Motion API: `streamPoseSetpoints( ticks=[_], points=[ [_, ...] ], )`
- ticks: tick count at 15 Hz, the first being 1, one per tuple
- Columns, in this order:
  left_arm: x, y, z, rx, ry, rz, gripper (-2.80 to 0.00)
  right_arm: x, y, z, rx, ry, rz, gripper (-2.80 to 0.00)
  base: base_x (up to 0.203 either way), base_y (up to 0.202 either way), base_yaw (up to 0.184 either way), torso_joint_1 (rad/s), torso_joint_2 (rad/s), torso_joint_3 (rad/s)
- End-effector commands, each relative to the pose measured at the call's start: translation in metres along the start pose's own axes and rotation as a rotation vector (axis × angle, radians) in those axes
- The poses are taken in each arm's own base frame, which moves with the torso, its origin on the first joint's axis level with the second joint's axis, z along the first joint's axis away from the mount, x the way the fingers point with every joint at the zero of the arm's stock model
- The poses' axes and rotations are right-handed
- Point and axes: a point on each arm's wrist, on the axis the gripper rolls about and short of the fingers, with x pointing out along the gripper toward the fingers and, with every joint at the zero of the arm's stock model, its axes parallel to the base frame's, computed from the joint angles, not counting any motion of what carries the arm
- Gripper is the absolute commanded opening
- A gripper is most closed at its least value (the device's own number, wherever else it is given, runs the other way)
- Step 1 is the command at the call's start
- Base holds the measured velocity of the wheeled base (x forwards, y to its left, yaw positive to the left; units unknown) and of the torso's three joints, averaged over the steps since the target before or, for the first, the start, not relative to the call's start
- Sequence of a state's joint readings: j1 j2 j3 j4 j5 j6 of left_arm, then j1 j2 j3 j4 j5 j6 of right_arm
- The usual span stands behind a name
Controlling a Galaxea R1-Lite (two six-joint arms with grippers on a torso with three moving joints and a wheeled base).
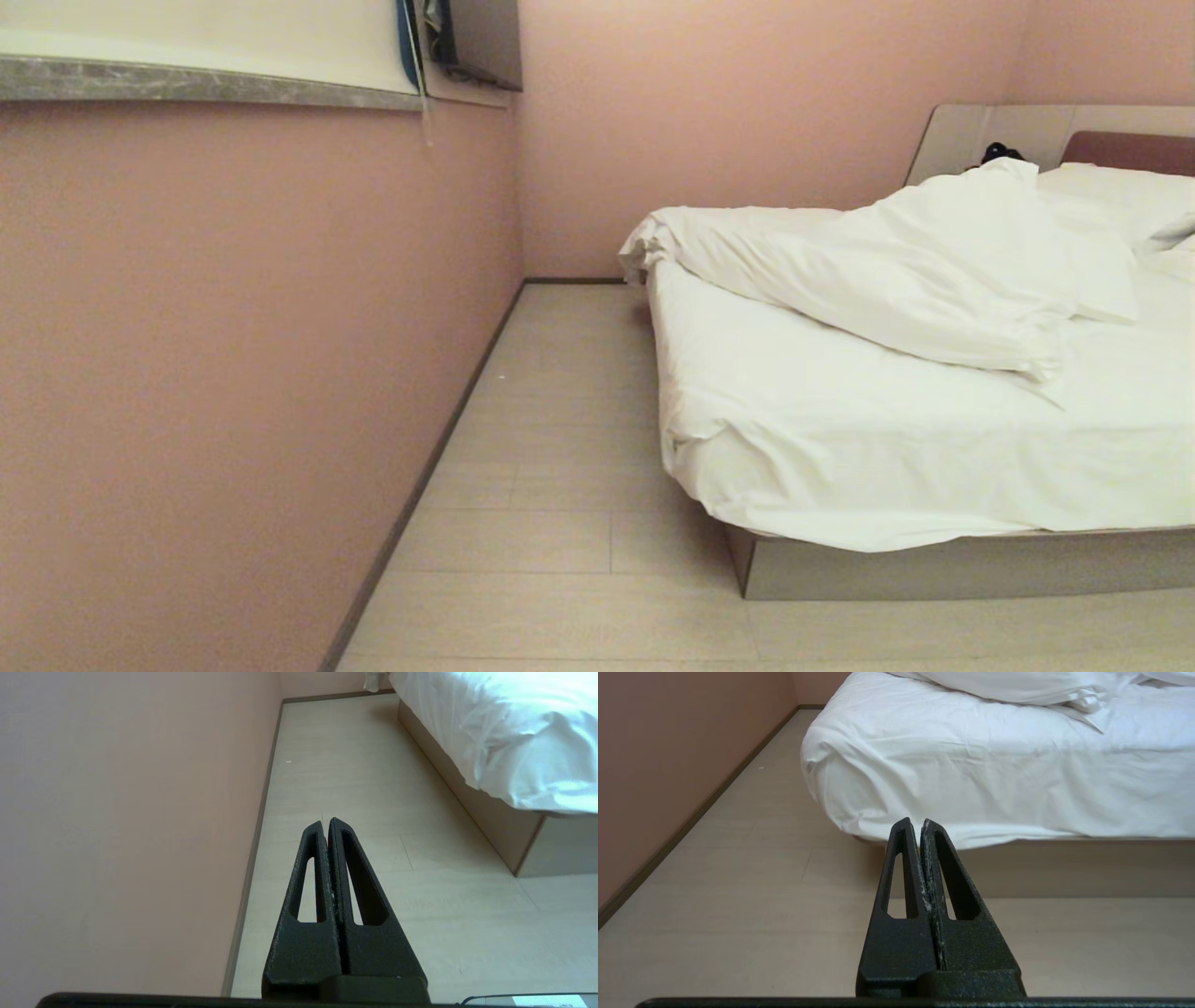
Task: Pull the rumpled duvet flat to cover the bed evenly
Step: Hold the folded corner of the quilt
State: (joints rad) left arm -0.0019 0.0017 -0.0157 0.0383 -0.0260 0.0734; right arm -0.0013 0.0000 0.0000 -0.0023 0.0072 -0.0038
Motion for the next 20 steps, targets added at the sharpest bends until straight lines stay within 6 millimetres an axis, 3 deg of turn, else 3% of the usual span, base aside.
streamPoseSetpoints(
  ticks=[1,20],
  points=[
    [0.0000,0.0000,-0.0001,0.000,0.000,0.000,-2.80,0.0000,0.0000,0.0001,-0.001,-0.001,0.000,-2.80,0.199,0.000,0.003,0.006,0.00,0.005],
    [0.0000,0.0000,-0.0001,0.005,0.000,0.000,-2.80,0.0000,0.0000,0.0001,-0.001,-0.001,0.000,-2.80,0.195,0.000,0.000,0.003,0.00,0.003]
  ],
)
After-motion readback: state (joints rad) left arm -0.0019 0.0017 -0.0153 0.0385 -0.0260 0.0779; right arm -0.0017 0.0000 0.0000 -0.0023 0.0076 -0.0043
